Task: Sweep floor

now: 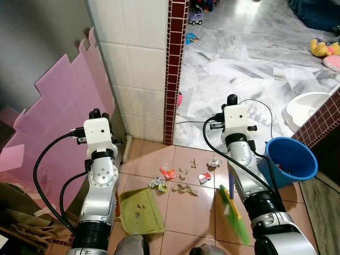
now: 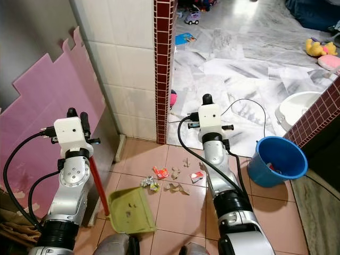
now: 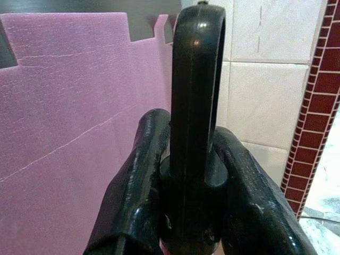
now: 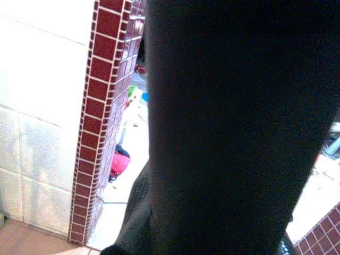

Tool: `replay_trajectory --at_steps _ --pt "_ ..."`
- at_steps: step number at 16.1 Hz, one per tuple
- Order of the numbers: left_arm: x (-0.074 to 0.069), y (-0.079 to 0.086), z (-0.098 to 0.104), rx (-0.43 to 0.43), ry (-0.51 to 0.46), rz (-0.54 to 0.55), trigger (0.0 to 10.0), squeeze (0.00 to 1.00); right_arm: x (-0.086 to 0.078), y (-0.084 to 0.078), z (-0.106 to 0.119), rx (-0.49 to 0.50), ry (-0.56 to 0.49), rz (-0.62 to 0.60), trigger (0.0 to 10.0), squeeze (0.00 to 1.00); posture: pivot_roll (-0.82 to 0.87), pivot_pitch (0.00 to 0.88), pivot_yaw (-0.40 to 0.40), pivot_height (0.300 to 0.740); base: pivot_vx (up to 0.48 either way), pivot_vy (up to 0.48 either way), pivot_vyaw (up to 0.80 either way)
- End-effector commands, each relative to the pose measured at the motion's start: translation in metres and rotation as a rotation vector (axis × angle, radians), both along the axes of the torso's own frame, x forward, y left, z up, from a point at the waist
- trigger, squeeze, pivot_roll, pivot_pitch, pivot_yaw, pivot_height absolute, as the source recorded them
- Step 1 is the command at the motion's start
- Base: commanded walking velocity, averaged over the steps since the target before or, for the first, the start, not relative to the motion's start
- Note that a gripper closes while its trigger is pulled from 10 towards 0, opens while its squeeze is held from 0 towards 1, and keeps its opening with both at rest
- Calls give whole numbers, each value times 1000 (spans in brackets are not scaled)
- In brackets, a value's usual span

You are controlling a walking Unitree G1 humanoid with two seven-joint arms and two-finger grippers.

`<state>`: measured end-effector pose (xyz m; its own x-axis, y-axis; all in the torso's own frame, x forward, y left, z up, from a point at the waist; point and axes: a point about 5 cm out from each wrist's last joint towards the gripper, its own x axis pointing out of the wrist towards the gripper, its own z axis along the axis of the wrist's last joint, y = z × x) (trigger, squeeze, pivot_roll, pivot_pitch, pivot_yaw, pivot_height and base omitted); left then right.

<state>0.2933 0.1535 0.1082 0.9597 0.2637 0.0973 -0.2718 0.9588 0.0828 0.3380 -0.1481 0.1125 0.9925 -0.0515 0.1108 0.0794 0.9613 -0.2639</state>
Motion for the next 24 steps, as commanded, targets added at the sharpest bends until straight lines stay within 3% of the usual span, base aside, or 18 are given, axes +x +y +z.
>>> replay_trajectory --at_steps 1,7,11,14,24 --pt "3 3 15 18 -67 15 10000 0 4 -1 10 -18 -46 -1 10000 0 128 0 -31 740 0 0 0" --pt "6 -13 15 -36 -62 -24 10000 0 5 -16 19 -35 -81 -41 10000 0 29 0 -11 740 0 0 0" --pt "8 -12 10 -31 -32 -38 10000 0 -1 -20 17 -46 -88 -67 10000 0 8 0 12 740 0 0 0" --pt "11 -10 9 -38 -24 -42 10000 0 -3 -16 17 -60 -96 -47 10000 0 1 0 14 740 0 0 800" --pt "11 -16 5 -14 -22 -93 10000 0 1 -8 36 -97 -194 -13 10000 0 -3 0 20 740 472 0 123"
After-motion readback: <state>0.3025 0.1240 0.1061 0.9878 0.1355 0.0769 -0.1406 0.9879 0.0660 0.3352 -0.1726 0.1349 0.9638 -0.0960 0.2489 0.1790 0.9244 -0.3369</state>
